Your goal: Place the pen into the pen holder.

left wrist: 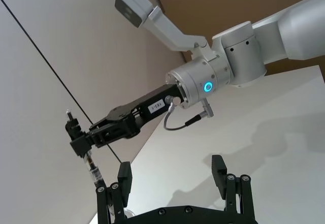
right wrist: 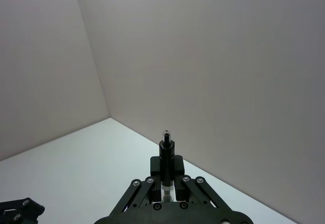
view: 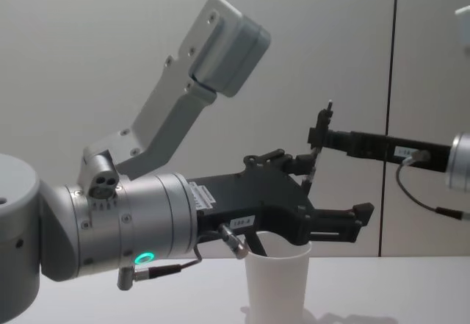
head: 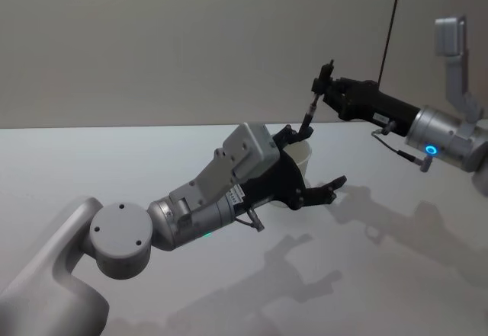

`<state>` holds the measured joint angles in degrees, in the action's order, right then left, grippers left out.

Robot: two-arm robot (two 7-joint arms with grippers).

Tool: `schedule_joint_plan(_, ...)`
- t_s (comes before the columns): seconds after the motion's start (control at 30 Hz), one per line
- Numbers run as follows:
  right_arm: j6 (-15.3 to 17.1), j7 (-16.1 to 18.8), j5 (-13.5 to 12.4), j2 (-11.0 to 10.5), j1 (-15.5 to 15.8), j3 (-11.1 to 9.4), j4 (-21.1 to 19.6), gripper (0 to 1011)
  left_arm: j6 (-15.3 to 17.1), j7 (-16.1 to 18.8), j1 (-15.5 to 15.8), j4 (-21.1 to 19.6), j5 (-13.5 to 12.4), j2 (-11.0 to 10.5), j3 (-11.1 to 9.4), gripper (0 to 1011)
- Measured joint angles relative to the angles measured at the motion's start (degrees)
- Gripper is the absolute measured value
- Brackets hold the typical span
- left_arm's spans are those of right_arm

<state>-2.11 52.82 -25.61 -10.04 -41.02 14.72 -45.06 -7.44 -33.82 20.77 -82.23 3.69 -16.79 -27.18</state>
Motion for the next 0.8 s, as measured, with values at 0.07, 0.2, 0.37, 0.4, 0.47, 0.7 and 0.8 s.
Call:
schedule_joint_plan(0.07,-0.4,0.01,0.22,0.34,-0.6,0.36,1.15,130,0.0,0.0,0.0,0.0,0.0,0.0,0.0,1003)
schedule_joint_plan(0.2,-1.01,-0.02,0.6,0.73,-1.33,0.85,2.6,130,0.0,0.0,0.0,0.0,0.0,0.0,0.0,1003)
schedule_joint_plan(0.37,-2.16,-0.25,1.26,1.4,-2.48,1.68,5.01,130,0.0,0.0,0.0,0.0,0.0,0.0,0.0,1003)
schedule_joint_plan(0.4,-2.45,-0.34,1.41,1.59,-2.81,1.92,5.72,130,0.0,0.0,0.0,0.0,0.0,0.0,0.0,1003)
schedule_joint_plan(0.47,-2.76,-0.43,1.54,1.72,-3.04,2.08,6.26,130,0.0,0.0,0.0,0.0,0.0,0.0,0.0,1003)
schedule_joint_plan(0.7,-4.23,-0.86,2.13,2.44,-4.31,2.92,9.29,131,0.0,0.0,0.0,0.0,0.0,0.0,0.0,1003)
schedule_joint_plan(0.8,-4.7,-0.98,2.3,2.71,-4.82,3.17,10.49,220,0.0,0.0,0.0,0.0,0.0,0.0,0.0,1003)
